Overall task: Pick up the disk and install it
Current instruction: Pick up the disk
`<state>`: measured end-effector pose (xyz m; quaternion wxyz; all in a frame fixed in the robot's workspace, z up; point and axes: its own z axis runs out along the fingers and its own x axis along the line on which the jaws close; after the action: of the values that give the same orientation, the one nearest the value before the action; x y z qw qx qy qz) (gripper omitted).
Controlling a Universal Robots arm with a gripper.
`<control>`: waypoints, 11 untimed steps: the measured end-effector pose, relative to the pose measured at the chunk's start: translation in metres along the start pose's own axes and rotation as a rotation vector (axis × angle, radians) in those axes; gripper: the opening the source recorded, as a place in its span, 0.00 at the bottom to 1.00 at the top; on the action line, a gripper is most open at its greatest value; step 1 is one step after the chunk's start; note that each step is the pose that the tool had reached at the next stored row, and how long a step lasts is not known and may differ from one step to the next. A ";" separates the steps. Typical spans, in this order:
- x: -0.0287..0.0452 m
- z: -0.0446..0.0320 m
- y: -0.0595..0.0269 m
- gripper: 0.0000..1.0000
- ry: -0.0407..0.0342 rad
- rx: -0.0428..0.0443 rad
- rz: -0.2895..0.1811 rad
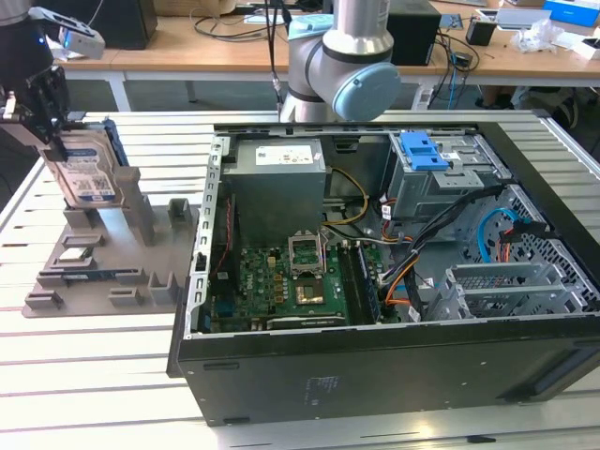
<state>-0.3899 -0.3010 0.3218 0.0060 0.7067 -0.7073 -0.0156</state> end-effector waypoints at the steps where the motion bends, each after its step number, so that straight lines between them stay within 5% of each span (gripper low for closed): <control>1: 0.0000 -0.0022 0.0001 0.37 0.0000 0.0001 0.000; 11: -0.0005 -0.0388 0.0012 0.37 0.0000 0.0000 0.000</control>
<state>-0.3899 -0.3011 0.3606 0.0060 0.7067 -0.7073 -0.0156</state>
